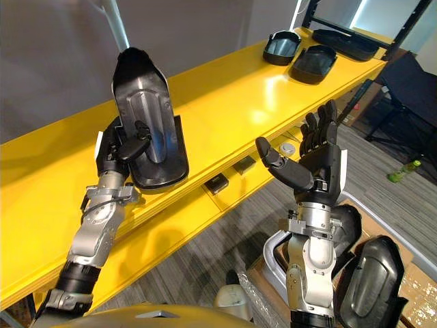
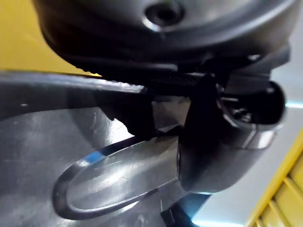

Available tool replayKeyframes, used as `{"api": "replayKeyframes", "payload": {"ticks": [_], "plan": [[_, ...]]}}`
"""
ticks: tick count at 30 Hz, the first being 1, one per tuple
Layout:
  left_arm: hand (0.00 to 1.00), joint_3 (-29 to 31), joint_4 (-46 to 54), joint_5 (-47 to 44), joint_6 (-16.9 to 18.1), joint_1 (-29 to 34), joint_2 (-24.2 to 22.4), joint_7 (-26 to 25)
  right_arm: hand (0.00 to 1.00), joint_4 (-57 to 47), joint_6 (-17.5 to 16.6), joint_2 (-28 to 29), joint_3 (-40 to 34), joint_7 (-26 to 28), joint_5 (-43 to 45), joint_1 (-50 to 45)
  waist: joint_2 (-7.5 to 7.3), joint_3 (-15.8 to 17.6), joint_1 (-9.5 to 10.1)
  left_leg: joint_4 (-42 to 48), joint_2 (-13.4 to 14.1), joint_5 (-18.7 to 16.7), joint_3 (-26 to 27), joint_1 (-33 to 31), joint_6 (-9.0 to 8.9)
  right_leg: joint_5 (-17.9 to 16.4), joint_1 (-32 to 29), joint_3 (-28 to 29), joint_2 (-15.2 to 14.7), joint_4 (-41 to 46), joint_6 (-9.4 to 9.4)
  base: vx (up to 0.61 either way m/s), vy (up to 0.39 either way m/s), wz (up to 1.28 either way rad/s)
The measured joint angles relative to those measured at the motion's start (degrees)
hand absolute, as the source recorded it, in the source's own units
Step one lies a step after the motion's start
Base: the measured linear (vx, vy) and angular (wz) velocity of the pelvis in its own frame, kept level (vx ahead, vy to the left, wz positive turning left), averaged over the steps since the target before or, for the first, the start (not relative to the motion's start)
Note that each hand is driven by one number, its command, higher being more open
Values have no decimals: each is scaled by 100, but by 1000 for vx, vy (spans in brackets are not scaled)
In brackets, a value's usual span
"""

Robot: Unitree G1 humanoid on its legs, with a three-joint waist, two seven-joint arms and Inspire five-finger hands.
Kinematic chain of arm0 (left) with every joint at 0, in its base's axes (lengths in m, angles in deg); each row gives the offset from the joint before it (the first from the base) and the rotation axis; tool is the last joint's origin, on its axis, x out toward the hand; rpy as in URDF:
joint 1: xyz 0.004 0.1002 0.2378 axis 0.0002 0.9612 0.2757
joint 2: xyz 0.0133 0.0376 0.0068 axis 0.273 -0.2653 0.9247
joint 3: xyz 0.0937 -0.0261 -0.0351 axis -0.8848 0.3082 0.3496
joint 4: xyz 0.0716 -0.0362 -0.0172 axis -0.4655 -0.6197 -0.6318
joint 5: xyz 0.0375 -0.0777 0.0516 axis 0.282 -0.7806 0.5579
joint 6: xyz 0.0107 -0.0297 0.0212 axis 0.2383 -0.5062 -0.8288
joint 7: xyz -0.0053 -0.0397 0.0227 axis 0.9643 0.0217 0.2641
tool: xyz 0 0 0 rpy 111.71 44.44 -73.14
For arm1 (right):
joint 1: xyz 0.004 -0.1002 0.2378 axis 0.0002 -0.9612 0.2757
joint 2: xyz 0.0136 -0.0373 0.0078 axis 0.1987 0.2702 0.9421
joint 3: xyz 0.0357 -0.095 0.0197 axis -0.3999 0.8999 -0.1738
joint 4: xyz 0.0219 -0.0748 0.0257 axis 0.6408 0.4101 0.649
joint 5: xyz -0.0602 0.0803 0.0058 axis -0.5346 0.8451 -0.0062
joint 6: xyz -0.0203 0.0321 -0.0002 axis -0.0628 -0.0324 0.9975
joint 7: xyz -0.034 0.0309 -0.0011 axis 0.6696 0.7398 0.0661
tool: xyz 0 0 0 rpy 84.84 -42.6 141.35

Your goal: Walk over and take three plastic housings, then place them on the shelf

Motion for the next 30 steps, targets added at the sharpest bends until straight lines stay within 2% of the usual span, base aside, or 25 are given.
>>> {"api": "replayKeyframes", "payload": {"ticks": [4, 6, 8, 17, 18, 22, 30], "plan": [[0, 76, -951, -208, -123, -783, 4, -721, 100, 0, 93, -99, 19, 140, -1, 1, 16, 12, -70, -7, 13, 0, 114, -34, -1, 16, -131, 142, 42, 32, -13, -45, -5, -15], [0, 175, -1225, -290, -176, -1053, 5, -898, 100, 0, 98, -119, 59, 195, 2, 12, 21, 39, -97, -11, 15, 0, 137, -60, 0, 34, -174, 167, 46, 30, -32, -55, 5, -9], [0, 375, -1549, -370, -180, -1313, 9, -1220, 100, 0, 154, -120, 213, 256, 15, 15, 35, 58, -190, -11, 23, 0, 188, -105, 0, 39, -252, 199, 53, 31, -32, -50, 4, -9], [0, 470, -2483, -649, -408, -2460, 38, -1626, 100, -2, 517, -129, 684, 303, 34, 176, 34, 392, -238, 81, 35, -11, 220, -231, 15, 93, -358, 299, 69, 29, -30, -11, 4, -1], [100, 469, -2555, -725, -425, -2577, 73, -1629, 100, -7, 535, -131, 754, 307, 34, 244, 33, 452, -263, 93, 35, -16, 225, -232, 19, 96, -358, 305, 68, 30, -28, -42, 14, -2], [100, 455, -2616, -849, -577, -2724, 133, -1611, 100, -172, 589, -134, 814, 290, 38, 259, 56, 639, -312, 191, 69, -71, 260, -284, 29, 111, -393, 328, 83, 28, -23, -45, 10, -5], [100, 384, -2786, -958, -791, -2927, 308, -1654, 100, -175, 606, -133, 920, 249, 252, 227, 92, 721, -358, 192, 90, -80, 301, -242, 41, 127, -361, 376, 83, 28, -4, -33, 9, -3]]}}
